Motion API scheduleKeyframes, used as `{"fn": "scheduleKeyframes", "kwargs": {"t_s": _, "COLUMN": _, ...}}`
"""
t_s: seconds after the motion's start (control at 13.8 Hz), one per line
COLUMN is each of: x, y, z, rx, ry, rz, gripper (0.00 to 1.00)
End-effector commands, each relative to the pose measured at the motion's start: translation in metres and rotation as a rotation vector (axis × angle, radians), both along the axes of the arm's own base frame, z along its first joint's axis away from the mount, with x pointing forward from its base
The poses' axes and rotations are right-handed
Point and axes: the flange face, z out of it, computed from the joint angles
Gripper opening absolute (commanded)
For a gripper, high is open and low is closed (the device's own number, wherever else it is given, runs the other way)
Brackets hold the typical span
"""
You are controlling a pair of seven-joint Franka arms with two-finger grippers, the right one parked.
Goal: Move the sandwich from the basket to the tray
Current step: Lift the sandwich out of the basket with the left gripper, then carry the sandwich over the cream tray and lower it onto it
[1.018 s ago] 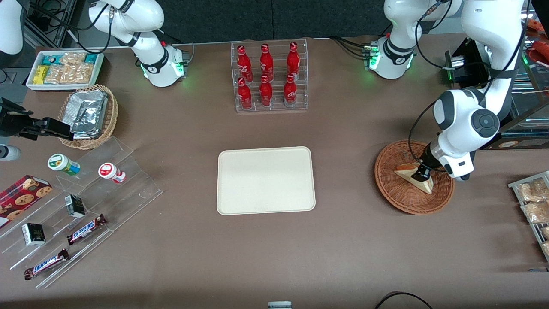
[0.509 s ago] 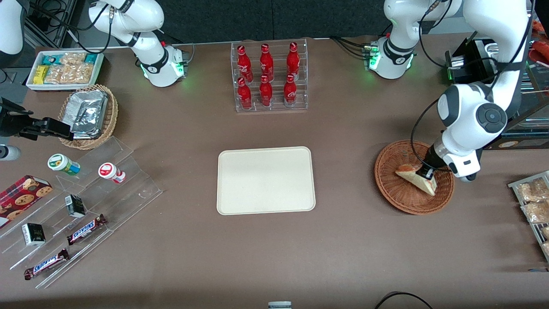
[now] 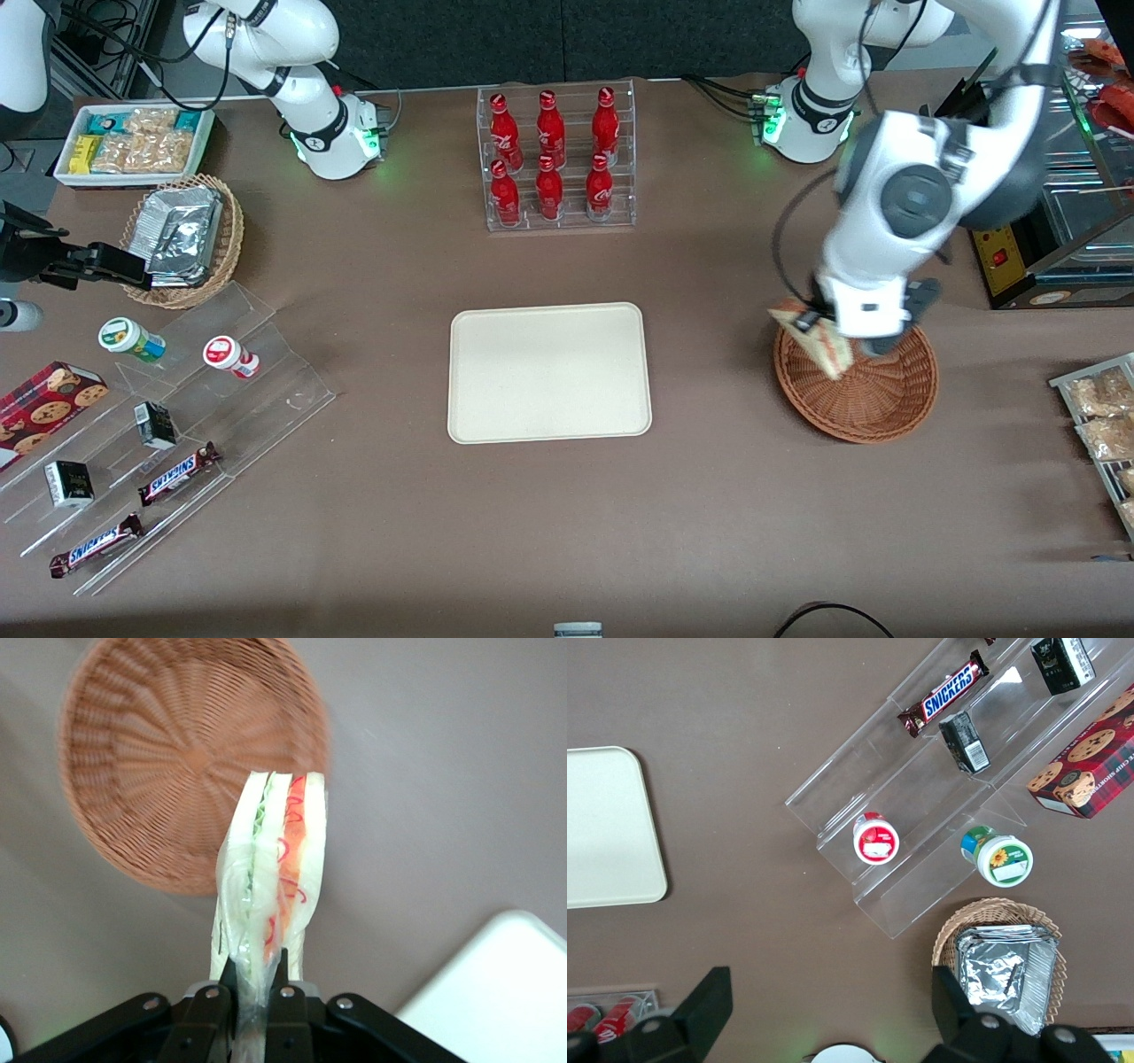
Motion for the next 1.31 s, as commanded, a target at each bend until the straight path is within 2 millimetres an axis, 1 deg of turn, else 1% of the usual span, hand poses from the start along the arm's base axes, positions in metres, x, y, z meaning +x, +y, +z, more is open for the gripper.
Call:
{"fn": "scheduleKeyframes", "kwargs": {"t_s": 0.0, "x": 0.001, "y": -0.083, "z": -0.002, "rx": -0.005, "ry": -0.027, "rz": -0.132, "gripper": 0.0}}
{"fn": "scheduleKeyframes", "kwargs": {"t_s": 0.07, "x": 0.0, "y": -0.121, "z": -0.007, "rx": -0.017, "ry": -0.035, "rz": -0.18, "gripper": 0.0}}
{"fn": "scheduleKeyframes", "kwargs": {"t_s": 0.15, "x": -0.004, "y": -0.15, "z": -0.017, "rx": -0.021, "ry": -0.033, "rz": -0.224, "gripper": 0.0}}
{"fn": "scheduleKeyframes", "kwargs": {"t_s": 0.29, "x": -0.008, "y": -0.204, "z": -0.045, "rx": -0.032, "ry": -0.031, "rz": -0.292, "gripper": 0.0}}
{"fn": "scheduleKeyframes", "kwargs": {"t_s": 0.36, "x": -0.013, "y": -0.229, "z": -0.06, "rx": -0.036, "ry": -0.038, "rz": -0.328, "gripper": 0.0}}
{"fn": "scheduleKeyframes", "kwargs": {"t_s": 0.44, "x": -0.018, "y": -0.249, "z": -0.079, "rx": -0.043, "ry": -0.044, "rz": -0.359, "gripper": 0.0}}
{"fn": "scheduleKeyframes", "kwargs": {"t_s": 0.58, "x": -0.016, "y": -0.269, "z": -0.104, "rx": -0.076, "ry": -0.078, "rz": -0.394, "gripper": 0.0}}
{"fn": "scheduleKeyframes", "kwargs": {"t_s": 0.65, "x": -0.027, "y": -0.282, "z": -0.114, "rx": -0.08, "ry": -0.077, "rz": -0.458, "gripper": 0.0}}
{"fn": "scheduleKeyframes", "kwargs": {"t_s": 0.73, "x": -0.031, "y": -0.287, "z": -0.124, "rx": -0.074, "ry": -0.06, "rz": -0.525, "gripper": 0.0}}
{"fn": "scheduleKeyframes", "kwargs": {"t_s": 0.8, "x": -0.032, "y": -0.288, "z": -0.138, "rx": -0.073, "ry": -0.037, "rz": -0.608, "gripper": 0.0}}
{"fn": "scheduleKeyframes", "kwargs": {"t_s": 0.87, "x": -0.038, "y": -0.298, "z": -0.147, "rx": -0.081, "ry": -0.023, "rz": -0.661, "gripper": 0.0}}
{"fn": "scheduleKeyframes", "kwargs": {"t_s": 0.95, "x": -0.042, "y": -0.306, "z": -0.155, "rx": -0.081, "ry": -0.016, "rz": -0.666, "gripper": 0.0}}
{"fn": "scheduleKeyframes", "kwargs": {"t_s": 1.02, "x": -0.043, "y": -0.308, "z": -0.162, "rx": -0.079, "ry": -0.014, "rz": -0.657, "gripper": 0.0}}
{"fn": "scheduleKeyframes", "kwargs": {"t_s": 1.16, "x": -0.039, "y": -0.311, "z": -0.163, "rx": -0.097, "ry": -0.042, "rz": -0.649, "gripper": 0.0}}
{"fn": "scheduleKeyframes", "kwargs": {"t_s": 1.24, "x": -0.039, "y": -0.313, "z": -0.168, "rx": -0.104, "ry": -0.05, "rz": -0.627, "gripper": 0.0}}
